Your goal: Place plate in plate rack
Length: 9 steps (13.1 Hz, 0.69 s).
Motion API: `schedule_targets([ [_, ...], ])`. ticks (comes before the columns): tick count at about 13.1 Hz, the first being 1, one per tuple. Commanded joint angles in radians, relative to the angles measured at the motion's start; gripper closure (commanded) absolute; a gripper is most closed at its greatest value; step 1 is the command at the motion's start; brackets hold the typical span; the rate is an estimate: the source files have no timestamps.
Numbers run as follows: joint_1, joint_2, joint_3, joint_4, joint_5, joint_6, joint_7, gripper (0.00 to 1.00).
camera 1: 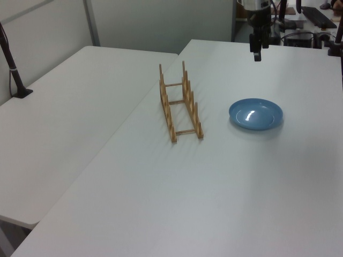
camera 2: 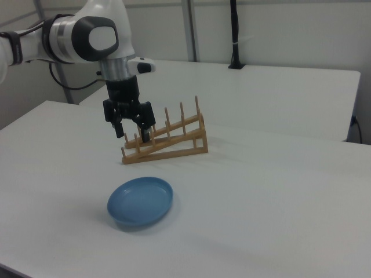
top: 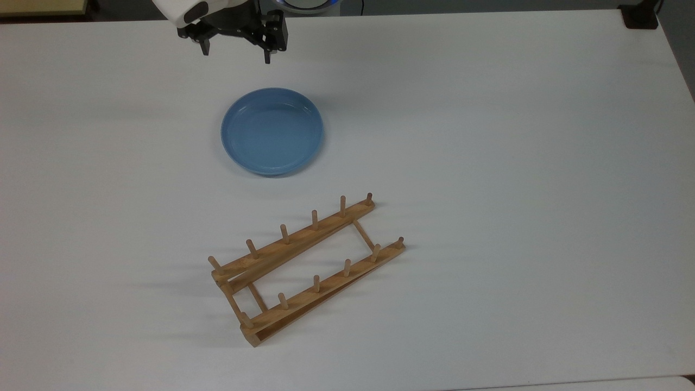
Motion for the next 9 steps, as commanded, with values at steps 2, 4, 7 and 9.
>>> schedule_targets([
  [2,0.004,0.012,0.004,0.006,0.037,-0.004,-0.007,0.0],
  [4,0.004,0.012,0.004,0.006,0.037,-0.005,-0.007,0.0],
  [7,0.004,0.012,0.004,0.006,0.035,-0.007,-0.018,0.0],
  [9,0.004,0.012,0.004,0.006,0.035,-0.01,-0.018,0.0],
])
